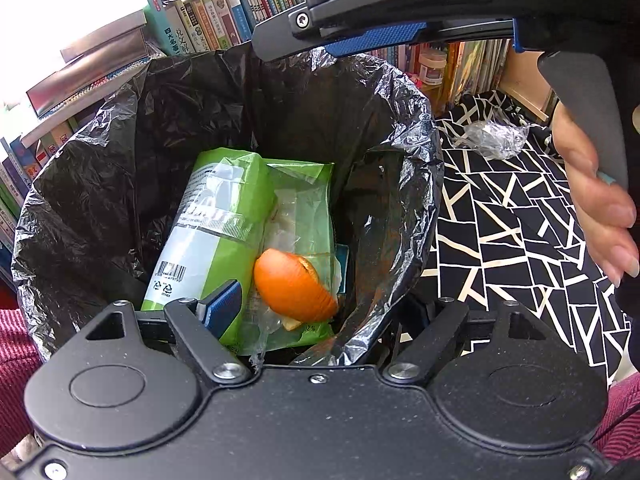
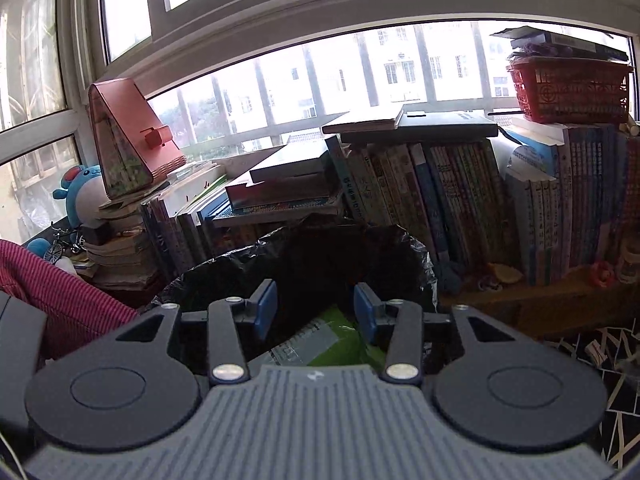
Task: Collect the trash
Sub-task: 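Carry the bread crust with the right gripper over the bin and release, then move the right gripper to the clear plastic bag and grasp it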
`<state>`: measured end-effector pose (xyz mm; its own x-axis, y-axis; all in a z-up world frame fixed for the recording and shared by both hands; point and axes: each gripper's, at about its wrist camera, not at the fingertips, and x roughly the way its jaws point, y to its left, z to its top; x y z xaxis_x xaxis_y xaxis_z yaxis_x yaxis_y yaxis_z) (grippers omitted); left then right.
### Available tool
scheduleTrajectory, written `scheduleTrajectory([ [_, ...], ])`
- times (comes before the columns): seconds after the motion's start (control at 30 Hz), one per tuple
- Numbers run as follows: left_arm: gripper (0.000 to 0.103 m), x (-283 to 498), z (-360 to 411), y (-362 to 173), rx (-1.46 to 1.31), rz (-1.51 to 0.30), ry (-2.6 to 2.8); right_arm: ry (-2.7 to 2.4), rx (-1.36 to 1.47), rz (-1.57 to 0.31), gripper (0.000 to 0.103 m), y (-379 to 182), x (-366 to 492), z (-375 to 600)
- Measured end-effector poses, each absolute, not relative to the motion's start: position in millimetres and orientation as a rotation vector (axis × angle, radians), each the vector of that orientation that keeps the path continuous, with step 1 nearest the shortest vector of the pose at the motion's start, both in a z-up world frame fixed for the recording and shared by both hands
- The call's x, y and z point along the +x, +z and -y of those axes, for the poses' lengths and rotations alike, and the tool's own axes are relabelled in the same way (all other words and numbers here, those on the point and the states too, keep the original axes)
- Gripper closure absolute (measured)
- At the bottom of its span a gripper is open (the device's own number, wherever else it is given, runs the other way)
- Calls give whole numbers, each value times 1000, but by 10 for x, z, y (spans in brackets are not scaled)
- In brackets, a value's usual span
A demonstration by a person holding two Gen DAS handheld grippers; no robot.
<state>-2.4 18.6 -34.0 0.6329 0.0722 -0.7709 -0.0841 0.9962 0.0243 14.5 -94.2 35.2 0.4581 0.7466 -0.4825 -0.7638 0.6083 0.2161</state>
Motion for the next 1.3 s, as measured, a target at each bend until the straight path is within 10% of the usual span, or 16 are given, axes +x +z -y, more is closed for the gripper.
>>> scheduleTrajectory([
  [1.3, 23, -23, -185, -339, -12, -880, 90, 83, -48, -700, 25, -521, 1371, 2029],
])
